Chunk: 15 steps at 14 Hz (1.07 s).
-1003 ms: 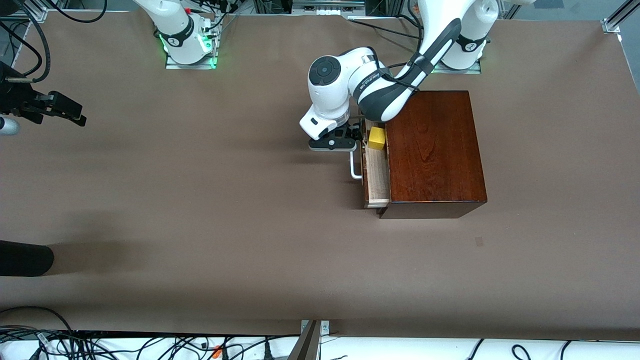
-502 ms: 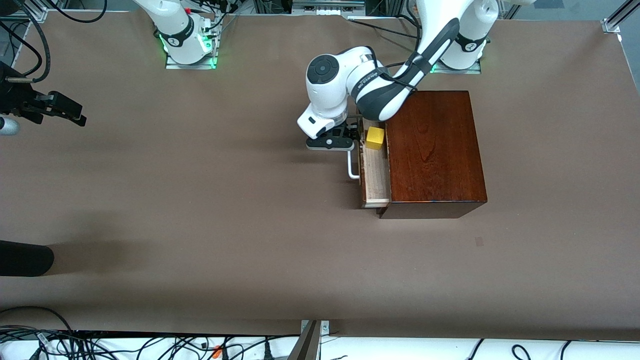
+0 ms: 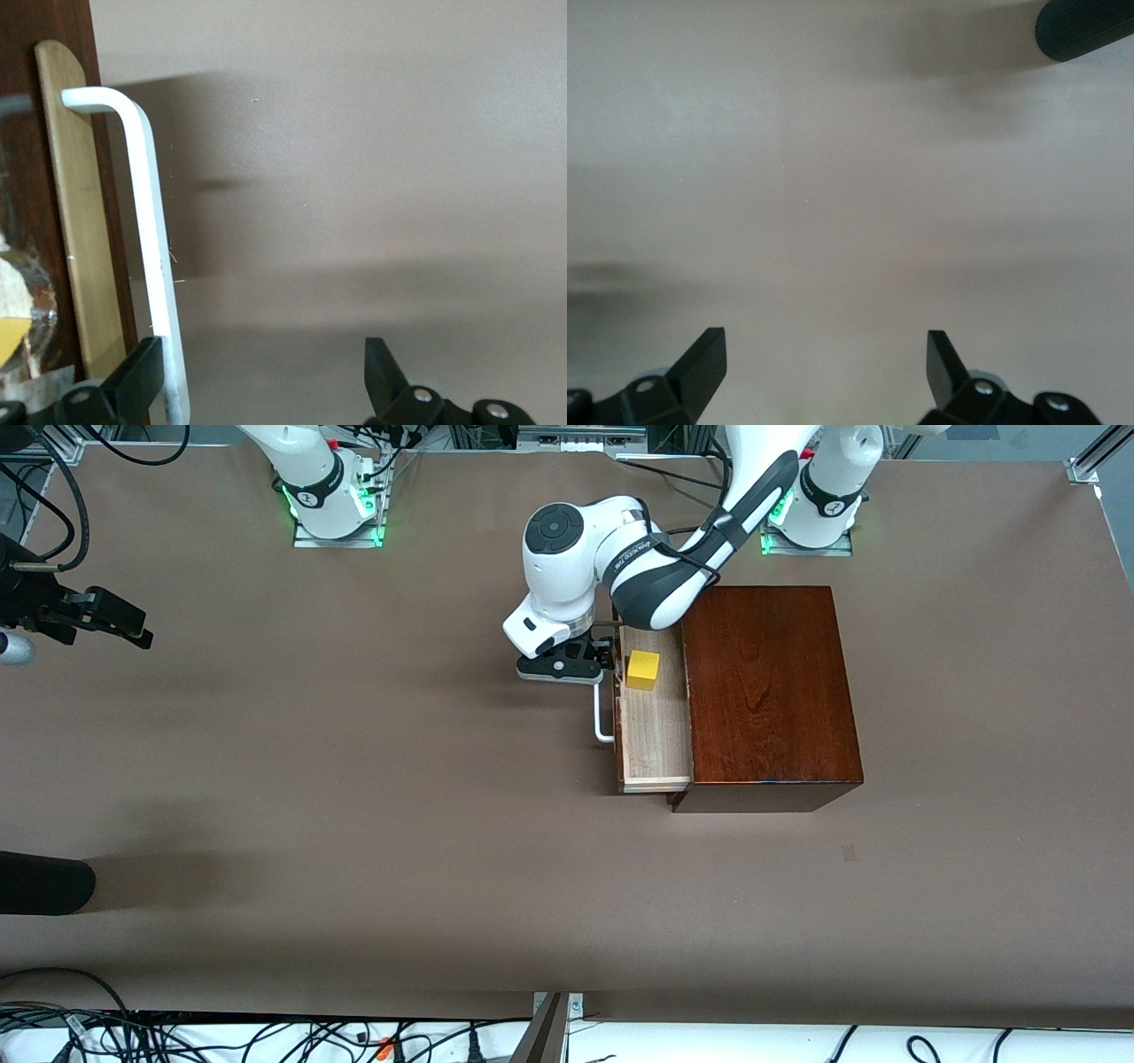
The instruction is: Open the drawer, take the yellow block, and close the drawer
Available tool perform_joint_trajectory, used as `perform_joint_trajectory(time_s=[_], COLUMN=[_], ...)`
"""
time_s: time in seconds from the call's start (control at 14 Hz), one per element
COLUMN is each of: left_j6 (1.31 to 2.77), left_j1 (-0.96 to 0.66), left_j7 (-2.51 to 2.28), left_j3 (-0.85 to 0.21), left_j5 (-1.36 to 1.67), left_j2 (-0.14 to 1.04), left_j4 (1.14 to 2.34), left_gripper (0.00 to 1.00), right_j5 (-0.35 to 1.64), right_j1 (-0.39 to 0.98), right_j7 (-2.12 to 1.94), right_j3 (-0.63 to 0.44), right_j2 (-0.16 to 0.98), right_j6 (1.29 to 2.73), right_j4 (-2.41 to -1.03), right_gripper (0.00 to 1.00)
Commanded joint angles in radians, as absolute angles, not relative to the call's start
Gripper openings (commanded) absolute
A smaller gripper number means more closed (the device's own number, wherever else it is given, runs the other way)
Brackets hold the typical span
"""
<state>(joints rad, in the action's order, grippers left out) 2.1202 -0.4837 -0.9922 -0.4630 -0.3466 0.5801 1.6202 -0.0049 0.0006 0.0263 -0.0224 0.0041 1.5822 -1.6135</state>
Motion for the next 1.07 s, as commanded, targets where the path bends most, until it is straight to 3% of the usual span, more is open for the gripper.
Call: perform_joint_trajectory(time_s=[0.0, 0.21, 0.57, 1.0], left_j6=[2.041, 1.95, 1.613, 1.422], left_j1=[-0.474, -0.446, -0.316, -0.043], left_j7=[-0.95, -0.887, -0.717, -0.389], left_j3=[-0.468, -0.466, -0.466, -0.466], left_j5=[-0.334, -0.214, -0.184, -0.137], left_j2=[0.56, 0.47, 0.411, 0.293], left_j4=[1.582, 1.556, 1.37, 1.339], left_gripper=[1.0, 1.0, 1.0, 1.0], right_j5=[-0.005, -0.005, 0.009, 0.04], right_j1=[-0.012, -0.012, -0.008, -0.003], right_j7=[0.011, 0.012, 0.015, 0.323], right_j3=[-0.014, -0.014, -0.002, 0.164], right_j2=[-0.008, -0.008, -0.009, -0.015], right_j6=[1.585, 1.585, 1.585, 1.537], right_j4=[-1.618, -1.618, -1.605, -1.574], right_gripper=[1.0, 1.0, 1.0, 1.0])
